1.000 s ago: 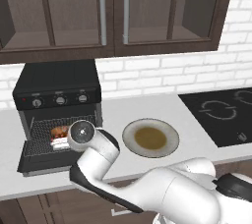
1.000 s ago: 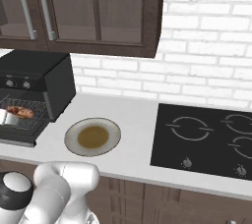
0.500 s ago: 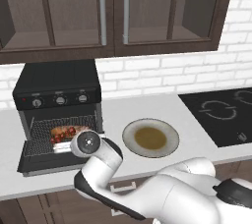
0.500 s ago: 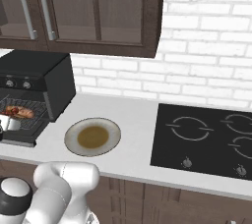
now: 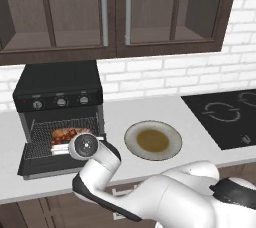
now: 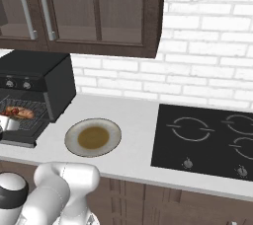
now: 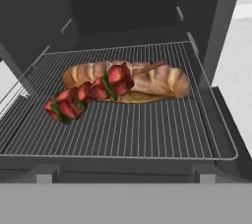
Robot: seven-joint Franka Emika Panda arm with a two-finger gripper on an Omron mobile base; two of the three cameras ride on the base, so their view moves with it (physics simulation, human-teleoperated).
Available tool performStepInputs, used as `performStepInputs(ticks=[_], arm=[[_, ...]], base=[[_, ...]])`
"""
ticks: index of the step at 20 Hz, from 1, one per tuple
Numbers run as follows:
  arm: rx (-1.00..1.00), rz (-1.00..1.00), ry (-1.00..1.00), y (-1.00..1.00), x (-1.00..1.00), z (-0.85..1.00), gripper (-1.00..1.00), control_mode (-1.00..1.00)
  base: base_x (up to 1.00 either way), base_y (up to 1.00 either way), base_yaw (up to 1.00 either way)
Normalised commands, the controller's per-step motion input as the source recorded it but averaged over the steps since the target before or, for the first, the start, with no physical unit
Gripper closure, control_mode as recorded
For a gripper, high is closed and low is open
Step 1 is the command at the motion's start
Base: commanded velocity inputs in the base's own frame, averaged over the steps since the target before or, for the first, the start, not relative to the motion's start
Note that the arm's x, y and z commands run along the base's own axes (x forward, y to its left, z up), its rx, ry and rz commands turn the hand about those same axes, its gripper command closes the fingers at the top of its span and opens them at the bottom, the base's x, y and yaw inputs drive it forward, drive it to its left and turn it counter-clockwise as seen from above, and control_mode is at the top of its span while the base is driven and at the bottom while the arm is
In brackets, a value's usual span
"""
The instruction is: Pick up the kebab skewer and baguette bread, and place them inside the toaster oven. Close the toaster oven door and start by setting the timer.
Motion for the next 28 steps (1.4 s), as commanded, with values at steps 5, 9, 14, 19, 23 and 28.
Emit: performStepInputs(ticks=[5,9,14,19,23,28], arm=[[0.0,0.0,0.0,0.0,0.25,0.0,-1.0,-1.0],[0.0,0.0,0.0,0.0,0.1,-0.11,-1.0,-1.0],[0.0,0.0,0.0,0.01,0.01,-0.17,-1.0,-1.0],[0.0,0.0,0.0,0.17,0.09,-0.05,-1.0,-1.0],[0.0,-0.01,0.0,0.13,0.05,0.0,-1.0,-1.0],[0.0,0.0,0.0,0.0,0.0,-0.01,-1.0,-1.0]], base=[[0.0,0.0,0.0],[0.0,0.0,0.0],[0.0,0.0,0.0],[0.0,0.0,0.0],[0.0,0.0,0.0],[0.0,0.0,0.0]])
